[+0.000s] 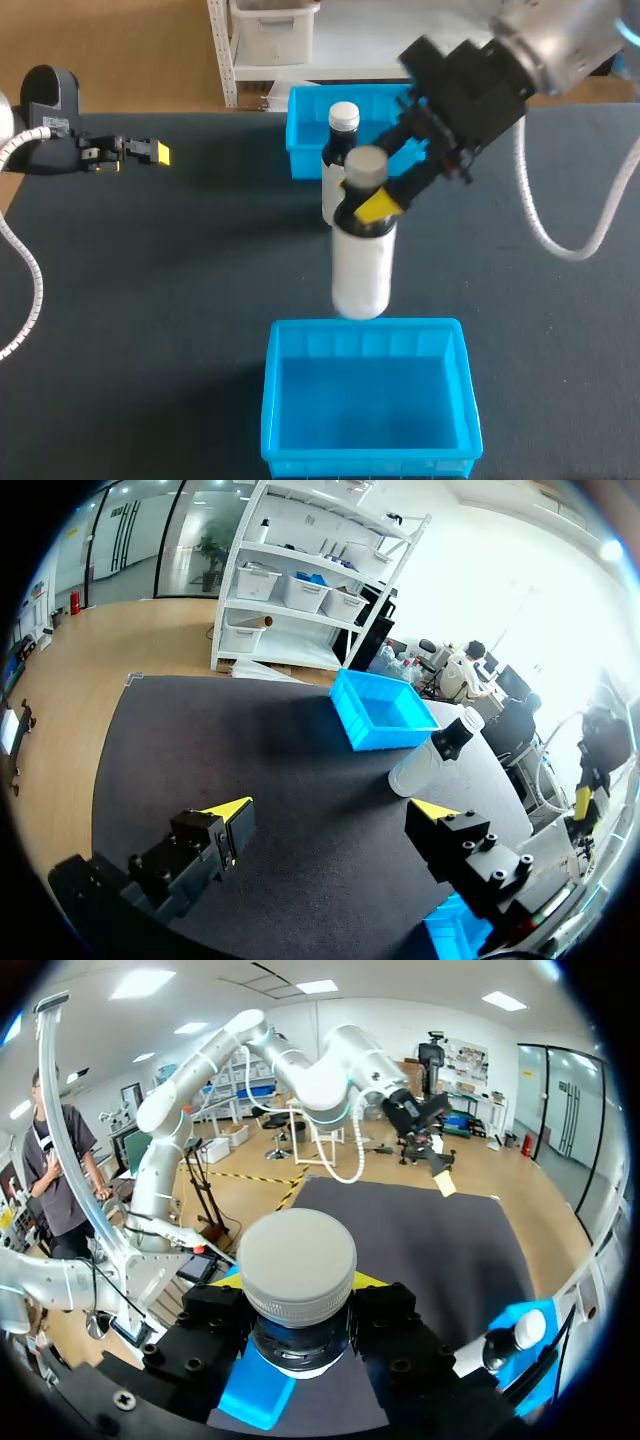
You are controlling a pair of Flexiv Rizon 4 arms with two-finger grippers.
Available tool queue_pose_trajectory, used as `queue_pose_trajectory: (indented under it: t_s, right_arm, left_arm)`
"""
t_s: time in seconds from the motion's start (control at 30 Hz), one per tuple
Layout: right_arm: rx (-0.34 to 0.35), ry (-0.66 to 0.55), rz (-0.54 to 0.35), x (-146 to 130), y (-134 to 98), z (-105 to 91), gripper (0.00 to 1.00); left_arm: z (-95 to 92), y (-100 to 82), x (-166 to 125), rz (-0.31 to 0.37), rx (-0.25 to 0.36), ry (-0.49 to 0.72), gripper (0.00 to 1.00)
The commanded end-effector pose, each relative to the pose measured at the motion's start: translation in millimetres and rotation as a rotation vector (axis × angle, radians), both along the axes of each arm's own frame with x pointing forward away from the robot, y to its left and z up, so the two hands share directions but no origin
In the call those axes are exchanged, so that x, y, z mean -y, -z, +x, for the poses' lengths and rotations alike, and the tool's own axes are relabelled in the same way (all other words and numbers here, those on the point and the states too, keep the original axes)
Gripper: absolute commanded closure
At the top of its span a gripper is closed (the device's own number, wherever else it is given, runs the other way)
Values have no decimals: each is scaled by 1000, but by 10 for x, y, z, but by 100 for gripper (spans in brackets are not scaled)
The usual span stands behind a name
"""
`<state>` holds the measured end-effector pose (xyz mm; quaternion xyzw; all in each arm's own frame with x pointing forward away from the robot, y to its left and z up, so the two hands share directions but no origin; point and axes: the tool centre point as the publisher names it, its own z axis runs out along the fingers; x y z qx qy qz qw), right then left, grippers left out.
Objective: Pick up the bottle, and place it in the far bin if it is heavy, or in the near bin if it is light.
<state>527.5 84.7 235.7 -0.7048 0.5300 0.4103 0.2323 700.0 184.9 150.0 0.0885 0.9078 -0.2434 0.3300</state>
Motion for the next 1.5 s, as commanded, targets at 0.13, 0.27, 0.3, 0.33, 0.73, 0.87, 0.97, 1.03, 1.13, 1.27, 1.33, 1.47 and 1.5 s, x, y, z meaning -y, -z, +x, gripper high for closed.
queue_pose_trajectory:
  t_s: [0.13, 0.27, 0.3, 0.33, 0.73, 0.87, 0.97, 1.03, 1.13, 1.27, 1.33, 1.47, 1.5]
  right_arm:
    - [-12, -50, 2, -318, 163, -243, 100]
    - [-27, -82, 15, -411, 263, -353, 100]
    - [-29, -88, 22, -426, 288, -375, 100]
    - [-32, -94, 26, -442, 314, -392, 100]
    - [7, -139, 2, -422, 637, -517, 100]
    - [22, -155, -8, -378, 698, -540, 100]
    - [14, -165, -3, -347, 753, -557, 100]
    - [16, -174, -1, -332, 784, -574, 100]
    - [22, -188, 6, -322, 819, -586, 100]
    - [21, -204, 12, -333, 892, -564, 100]
    - [23, -209, 12, -337, 926, -549, 100]
    - [25, -217, 3, -347, 993, -532, 100]
    - [22, -217, 1, -351, 1004, -530, 100]
  left_arm:
    - [0, 0, 0, 0, 0, 0, 0]
    - [0, 0, 0, 0, 0, 0, 0]
    - [0, 0, 0, 0, 0, 0, 0]
    - [0, 0, 0, 0, 0, 0, 0]
    - [0, 0, 0, 0, 0, 0, 0]
    - [0, 0, 0, 0, 0, 0, 0]
    - [0, 0, 0, 0, 0, 0, 0]
    - [0, 0, 0, 0, 0, 0, 0]
    - [0, 0, 0, 0, 0, 0, 0]
    - [0, 0, 0, 0, 0, 0, 0]
    - [0, 0, 0, 0, 0, 0, 0]
    - [0, 0, 0, 0, 0, 0, 0]
    - [0, 0, 0, 0, 0, 0, 0]
